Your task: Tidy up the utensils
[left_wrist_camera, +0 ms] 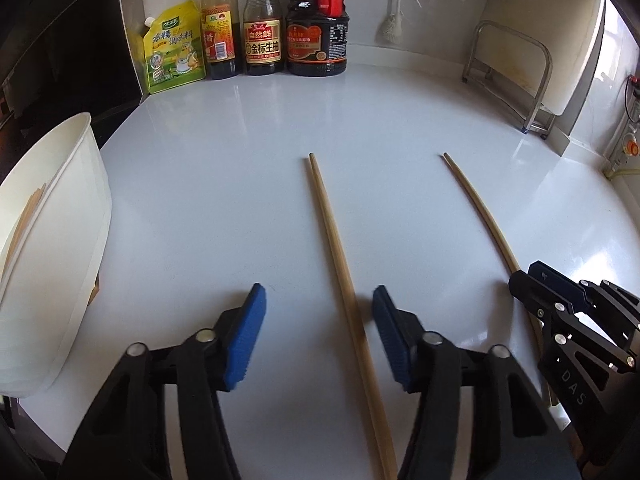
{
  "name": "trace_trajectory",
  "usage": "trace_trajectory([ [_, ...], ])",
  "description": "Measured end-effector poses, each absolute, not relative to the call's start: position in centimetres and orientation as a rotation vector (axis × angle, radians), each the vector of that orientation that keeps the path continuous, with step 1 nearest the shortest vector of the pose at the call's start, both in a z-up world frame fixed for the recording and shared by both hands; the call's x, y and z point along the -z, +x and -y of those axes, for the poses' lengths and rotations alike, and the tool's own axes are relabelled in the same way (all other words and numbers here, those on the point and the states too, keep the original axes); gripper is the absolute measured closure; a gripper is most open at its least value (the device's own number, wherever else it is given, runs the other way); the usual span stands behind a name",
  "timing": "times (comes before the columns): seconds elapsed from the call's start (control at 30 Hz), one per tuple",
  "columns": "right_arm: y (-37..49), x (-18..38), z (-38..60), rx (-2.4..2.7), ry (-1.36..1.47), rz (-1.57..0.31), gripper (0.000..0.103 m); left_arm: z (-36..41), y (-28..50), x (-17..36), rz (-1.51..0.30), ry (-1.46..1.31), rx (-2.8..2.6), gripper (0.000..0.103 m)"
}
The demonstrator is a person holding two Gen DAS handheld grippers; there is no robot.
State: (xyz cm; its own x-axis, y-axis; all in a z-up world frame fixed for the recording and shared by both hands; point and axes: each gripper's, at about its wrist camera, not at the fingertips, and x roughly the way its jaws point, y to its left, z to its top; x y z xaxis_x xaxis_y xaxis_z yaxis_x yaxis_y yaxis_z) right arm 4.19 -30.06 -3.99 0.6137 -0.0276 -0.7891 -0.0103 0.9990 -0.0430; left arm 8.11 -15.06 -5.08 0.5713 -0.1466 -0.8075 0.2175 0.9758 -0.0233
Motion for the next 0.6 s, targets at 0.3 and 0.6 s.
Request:
trace_trajectory([
  [0.3, 4.0, 3.9, 30.0, -0.017, -0.029, -0.909, 0.097, 15.4, 7.4, 4.8, -0.986, 0.039, 0.323, 0.096],
  [0.6, 3.5, 3.3, 29.2, -0.069, 0.054, -0.906, 0.097, 12.2, 5.9, 1.8, -0.917, 0.004, 0.320, 0.096],
])
